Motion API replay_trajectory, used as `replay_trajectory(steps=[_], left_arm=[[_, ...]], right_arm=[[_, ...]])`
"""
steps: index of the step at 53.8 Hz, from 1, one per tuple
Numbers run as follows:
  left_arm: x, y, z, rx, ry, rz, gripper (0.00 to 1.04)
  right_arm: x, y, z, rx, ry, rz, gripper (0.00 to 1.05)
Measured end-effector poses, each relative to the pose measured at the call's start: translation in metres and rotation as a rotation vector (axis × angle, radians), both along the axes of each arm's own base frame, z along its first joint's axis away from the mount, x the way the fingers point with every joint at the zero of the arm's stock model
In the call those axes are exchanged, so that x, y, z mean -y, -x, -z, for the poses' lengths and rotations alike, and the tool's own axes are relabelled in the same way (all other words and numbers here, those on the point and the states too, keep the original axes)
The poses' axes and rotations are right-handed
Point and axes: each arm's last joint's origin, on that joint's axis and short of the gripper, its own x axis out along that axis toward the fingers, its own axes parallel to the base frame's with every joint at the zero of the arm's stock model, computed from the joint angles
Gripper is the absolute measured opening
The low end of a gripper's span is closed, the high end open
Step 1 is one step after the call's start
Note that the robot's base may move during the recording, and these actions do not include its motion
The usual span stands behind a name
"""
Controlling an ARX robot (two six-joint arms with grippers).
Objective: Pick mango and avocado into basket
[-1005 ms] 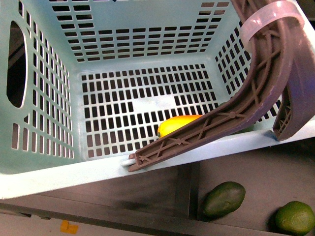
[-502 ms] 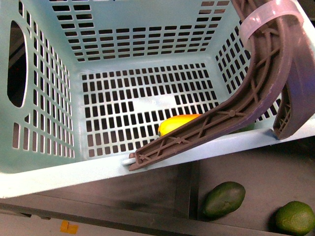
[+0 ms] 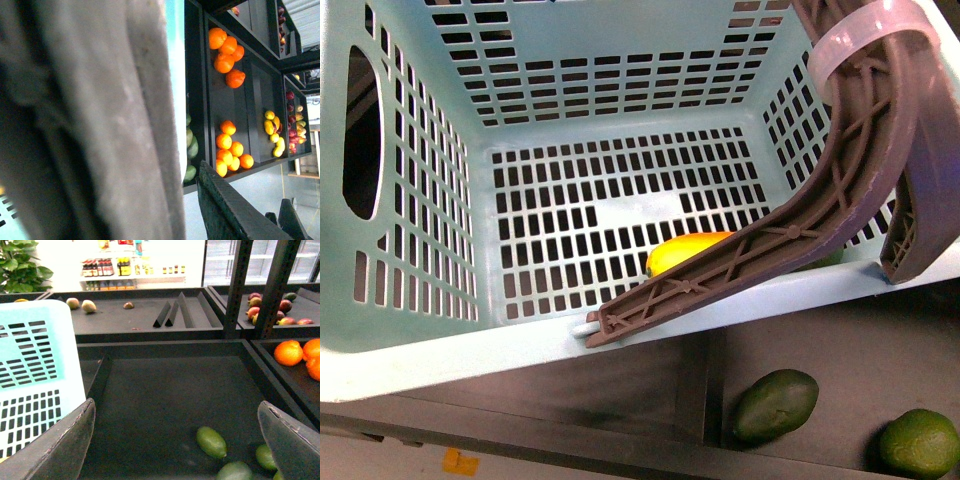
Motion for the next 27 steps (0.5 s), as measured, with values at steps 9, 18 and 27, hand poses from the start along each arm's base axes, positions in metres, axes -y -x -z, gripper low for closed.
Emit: replay_trajectory(steps=[9,18,27], left_arm=[[0.003,-0.008,0.004,0.068,0.080,-0.307,0.28],[-0.010,-0.050,0.005,0.097,0.160,-0.601,0.28],[-0.030,-0.110,0.015,0.081,0.187,-0.692,0.28]], right_arm=[[0.000,0.000,0.000,0.000,0.000,0.000,0.96],[0.000,0.000,0.000,0.000,0.000,0.001,0.96],[0.000,0.000,0.000,0.000,0.000,-0.001,0.96]])
